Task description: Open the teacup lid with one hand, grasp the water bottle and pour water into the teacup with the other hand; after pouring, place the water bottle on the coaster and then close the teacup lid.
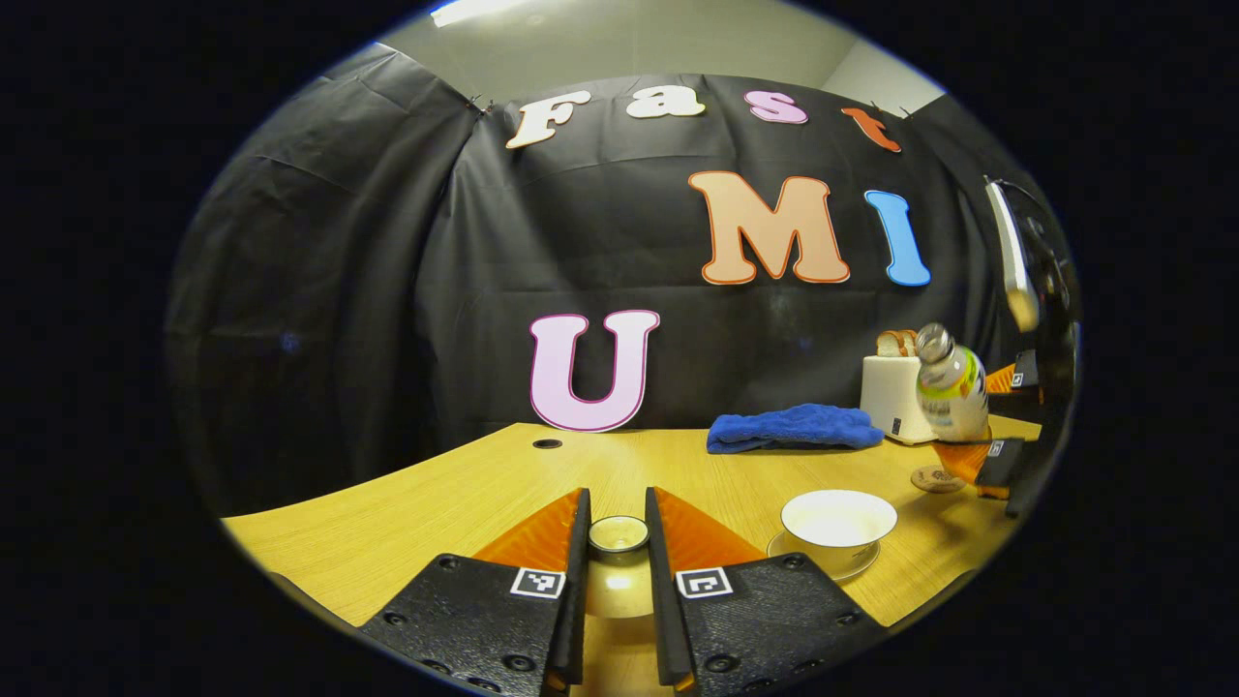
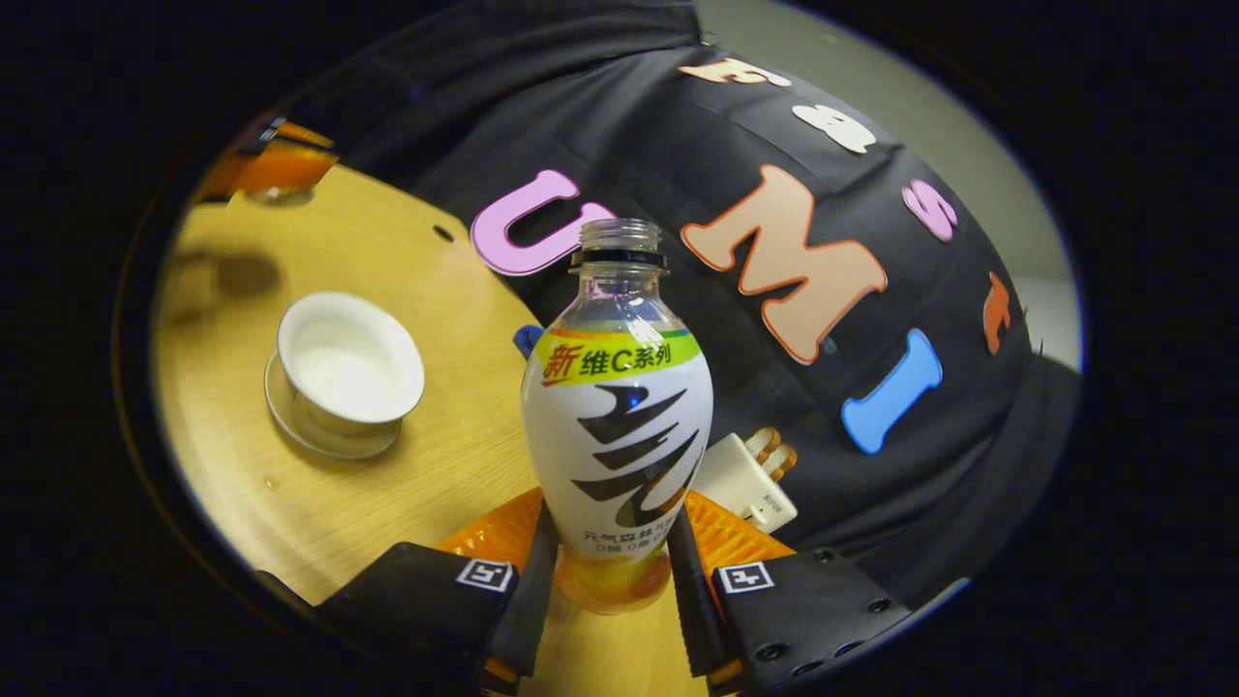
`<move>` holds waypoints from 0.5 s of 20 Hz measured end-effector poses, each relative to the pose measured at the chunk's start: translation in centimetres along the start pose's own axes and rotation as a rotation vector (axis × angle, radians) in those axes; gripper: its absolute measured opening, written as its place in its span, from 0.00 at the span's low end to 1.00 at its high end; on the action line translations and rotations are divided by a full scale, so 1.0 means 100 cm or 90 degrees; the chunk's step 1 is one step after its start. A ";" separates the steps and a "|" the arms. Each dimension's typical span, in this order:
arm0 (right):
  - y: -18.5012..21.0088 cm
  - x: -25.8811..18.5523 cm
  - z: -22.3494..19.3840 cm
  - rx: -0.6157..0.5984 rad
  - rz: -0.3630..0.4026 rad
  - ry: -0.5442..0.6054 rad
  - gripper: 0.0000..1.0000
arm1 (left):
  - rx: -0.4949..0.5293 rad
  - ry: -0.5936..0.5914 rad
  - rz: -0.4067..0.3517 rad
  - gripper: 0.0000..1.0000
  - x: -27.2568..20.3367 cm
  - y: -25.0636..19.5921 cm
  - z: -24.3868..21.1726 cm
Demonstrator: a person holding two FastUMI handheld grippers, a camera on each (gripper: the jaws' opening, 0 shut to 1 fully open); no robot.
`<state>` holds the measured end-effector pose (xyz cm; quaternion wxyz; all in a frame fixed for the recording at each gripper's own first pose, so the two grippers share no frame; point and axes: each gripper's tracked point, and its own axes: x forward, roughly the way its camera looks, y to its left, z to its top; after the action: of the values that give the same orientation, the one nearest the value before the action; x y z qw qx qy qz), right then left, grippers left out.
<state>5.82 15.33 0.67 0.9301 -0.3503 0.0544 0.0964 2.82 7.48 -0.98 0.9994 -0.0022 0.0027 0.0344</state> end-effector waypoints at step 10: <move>-0.045 0.042 -0.041 0.342 0.074 0.025 0.62 | 0.000 0.000 0.000 0.27 0.001 0.000 -0.001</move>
<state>10.74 9.88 -0.19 0.9813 -0.0894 0.1158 0.1251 2.88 7.46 -1.04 0.9994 -0.0023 0.0029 0.0342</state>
